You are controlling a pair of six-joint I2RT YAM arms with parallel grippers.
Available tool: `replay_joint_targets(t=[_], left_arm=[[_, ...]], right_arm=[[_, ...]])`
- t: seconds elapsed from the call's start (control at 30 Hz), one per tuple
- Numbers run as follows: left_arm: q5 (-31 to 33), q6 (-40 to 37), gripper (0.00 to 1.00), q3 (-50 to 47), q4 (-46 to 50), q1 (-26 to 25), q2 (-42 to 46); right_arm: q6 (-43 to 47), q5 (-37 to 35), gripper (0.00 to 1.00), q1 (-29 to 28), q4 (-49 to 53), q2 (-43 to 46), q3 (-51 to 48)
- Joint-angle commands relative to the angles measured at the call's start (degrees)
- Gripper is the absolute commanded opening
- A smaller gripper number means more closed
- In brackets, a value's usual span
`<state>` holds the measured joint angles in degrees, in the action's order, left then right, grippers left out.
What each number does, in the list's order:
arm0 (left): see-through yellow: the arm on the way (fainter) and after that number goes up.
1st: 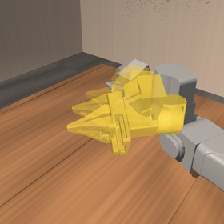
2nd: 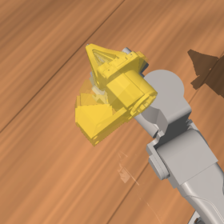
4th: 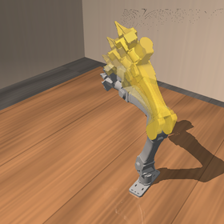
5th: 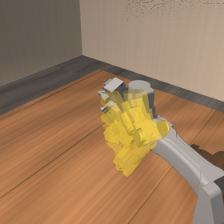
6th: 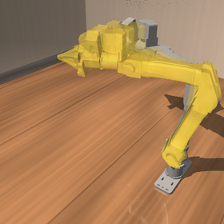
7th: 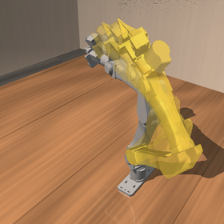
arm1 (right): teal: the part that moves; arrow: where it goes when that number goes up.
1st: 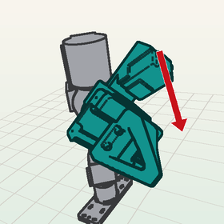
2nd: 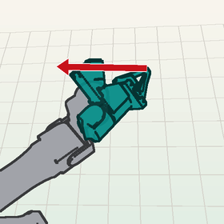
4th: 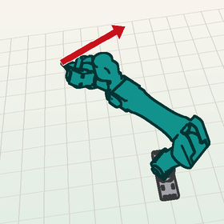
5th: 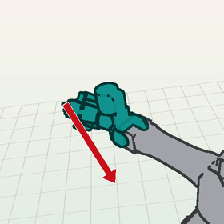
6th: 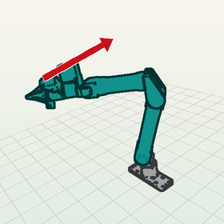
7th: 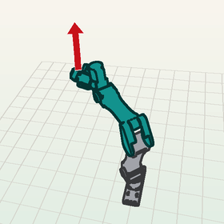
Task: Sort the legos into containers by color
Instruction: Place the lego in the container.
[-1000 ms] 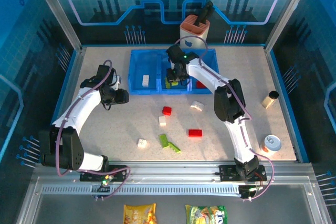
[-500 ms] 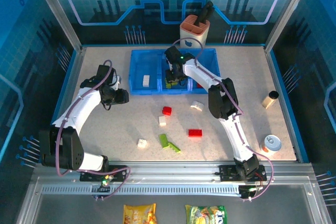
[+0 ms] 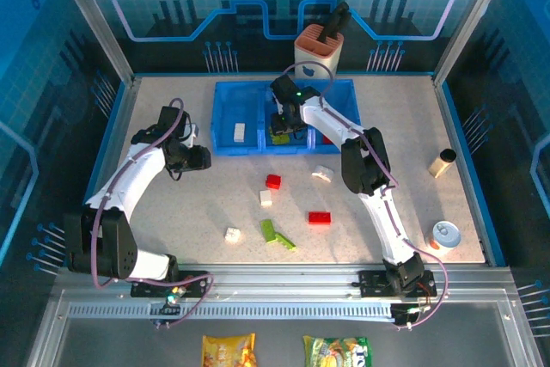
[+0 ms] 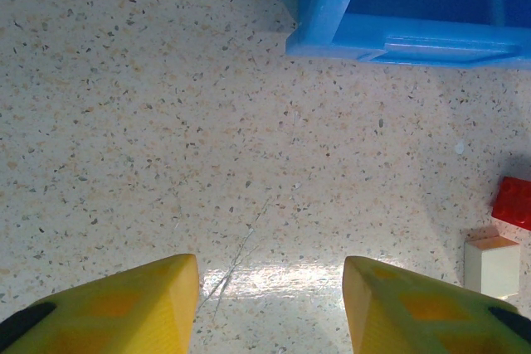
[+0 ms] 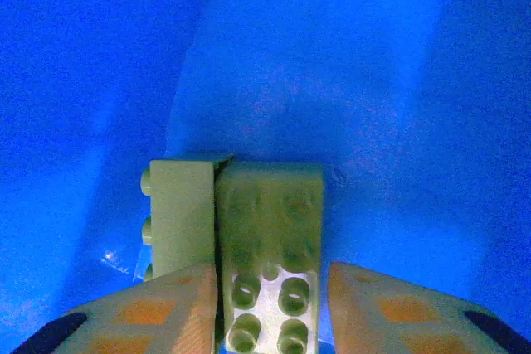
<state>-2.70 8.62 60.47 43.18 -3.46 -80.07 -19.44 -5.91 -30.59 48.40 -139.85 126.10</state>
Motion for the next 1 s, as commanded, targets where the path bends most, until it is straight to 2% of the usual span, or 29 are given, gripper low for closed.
replay_joint_targets(t=[0.0,0.57,0.97], left_arm=[[-1.1,-0.8,0.5,-0.5,0.5,0.6,-0.1],[-1.9,-0.6,0.5,-0.5,0.5,0.6,0.0],[-2.2,-0.6,0.5,-0.3,0.7,0.6,0.1]], right_arm=[[-0.6,0.6,0.42,1.0,0.8,0.2,0.2],[-0.2,0.1,0.43,0.1,4.2,6.3,-0.3],[-2.3,-3.1,0.43,-2.0,3.7,18.6,-12.7]])
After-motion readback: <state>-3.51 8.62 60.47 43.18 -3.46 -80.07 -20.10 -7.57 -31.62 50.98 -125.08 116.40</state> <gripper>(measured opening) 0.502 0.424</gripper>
